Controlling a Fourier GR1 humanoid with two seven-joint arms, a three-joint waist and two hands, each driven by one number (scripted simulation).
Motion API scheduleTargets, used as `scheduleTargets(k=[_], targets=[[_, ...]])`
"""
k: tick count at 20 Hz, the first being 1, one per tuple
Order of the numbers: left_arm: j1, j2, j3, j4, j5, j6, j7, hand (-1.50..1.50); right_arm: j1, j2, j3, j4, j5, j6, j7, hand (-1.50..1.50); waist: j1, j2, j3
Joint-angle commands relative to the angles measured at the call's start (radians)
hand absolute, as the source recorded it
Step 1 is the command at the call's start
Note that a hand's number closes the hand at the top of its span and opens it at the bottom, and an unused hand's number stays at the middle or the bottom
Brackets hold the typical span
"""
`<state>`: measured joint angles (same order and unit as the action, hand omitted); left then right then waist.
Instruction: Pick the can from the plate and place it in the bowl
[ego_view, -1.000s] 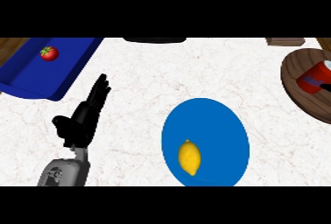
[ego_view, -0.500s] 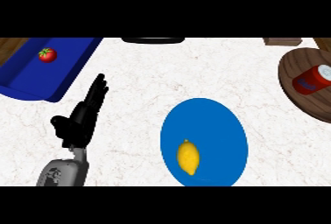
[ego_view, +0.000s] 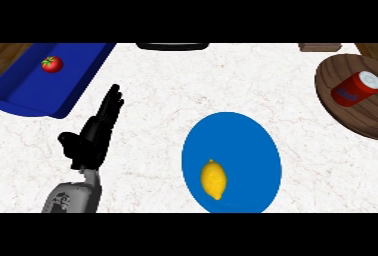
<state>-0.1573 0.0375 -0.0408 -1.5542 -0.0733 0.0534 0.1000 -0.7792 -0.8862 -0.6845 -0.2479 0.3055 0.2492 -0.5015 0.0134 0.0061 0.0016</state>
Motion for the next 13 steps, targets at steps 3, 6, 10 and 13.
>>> scheduleTargets(k=[3,6,10,13], targets=[[0.037,0.003,0.006,-0.011,0.023,-0.026,-0.025,0.00,0.039,-0.040,-0.012,-0.015,-0.067,0.144,0.017,-1.50,-0.002,-0.003,-0.001],[0.041,0.008,0.013,0.026,0.014,-0.025,-0.055,0.00,0.099,-0.066,-0.026,0.014,-0.087,0.222,-0.052,-1.50,0.001,0.000,0.000],[-0.049,0.020,0.046,0.044,0.032,-0.024,0.003,0.00,0.201,-0.052,-0.015,0.013,-0.091,0.259,-0.164,-1.50,-0.005,0.001,0.001],[0.068,-0.030,-0.050,-0.074,-0.035,0.019,0.011,0.00,0.194,-0.093,-0.010,0.006,-0.104,0.273,-0.132,-1.50,0.003,-0.001,0.001]])
